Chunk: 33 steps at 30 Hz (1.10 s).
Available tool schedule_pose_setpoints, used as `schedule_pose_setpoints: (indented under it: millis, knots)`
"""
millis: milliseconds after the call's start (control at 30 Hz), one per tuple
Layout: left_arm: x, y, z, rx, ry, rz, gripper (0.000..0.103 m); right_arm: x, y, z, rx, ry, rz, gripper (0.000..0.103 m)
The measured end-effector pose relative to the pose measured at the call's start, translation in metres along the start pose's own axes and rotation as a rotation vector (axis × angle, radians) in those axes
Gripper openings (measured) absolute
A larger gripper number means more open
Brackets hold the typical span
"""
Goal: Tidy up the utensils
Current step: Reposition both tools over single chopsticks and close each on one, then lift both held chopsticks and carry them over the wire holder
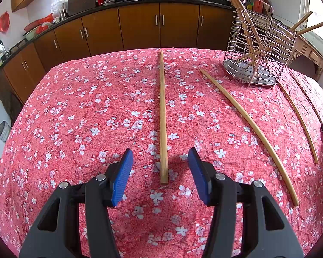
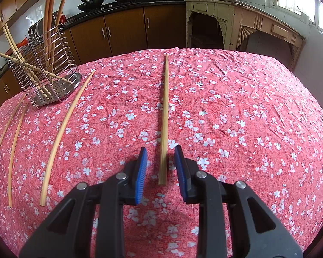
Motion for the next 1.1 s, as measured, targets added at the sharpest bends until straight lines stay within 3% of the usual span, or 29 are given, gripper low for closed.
schedule_pose_setpoints:
  millis: [67, 300, 500, 600, 933, 1100]
  knots:
    - [0.0, 0.0, 0.0, 0.0, 0.002, -0.001, 0.053, 0.005, 0.0, 0.0, 0.002, 0.005, 0.019, 0.008]
    - [0.004, 0.013, -0.011, 0.009, 0.016, 0.02, 0.009, 0.009, 0.005, -0.006, 0.003, -0.041, 0.039, 0.008]
    - [0.004, 0.023, -0.023, 0.018, 0.036, 0.009, 0.007, 0.015, 0.008, -0.032, 0.071, -0.041, 0.05, 0.008]
    - [0.003, 0.02, -0.041, 0.068, 0.047, 0.003, 0.007, 0.017, 0.003, -0.054, 0.132, -0.025, 0.03, 0.008]
    - [0.0, -0.029, -0.137, 0.377, 0.06, -0.033, 0.007, 0.01, -0.038, -0.138, 0.382, -0.028, 0.0, 0.008]
    - [-0.005, -0.053, -0.166, 0.48, 0.059, -0.059, 0.007, 0.0, -0.065, -0.17, 0.478, -0.063, -0.008, 0.008]
Point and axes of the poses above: each gripper's, at about its wrist camera, not at the fingertips, and z roughly the way its jaws point, x to its right, y to its underside, the point moved 3 cm from there along z, roughly the way its jaws point, and after that the axes turned 1 degree about z, right-handed, at the moved point
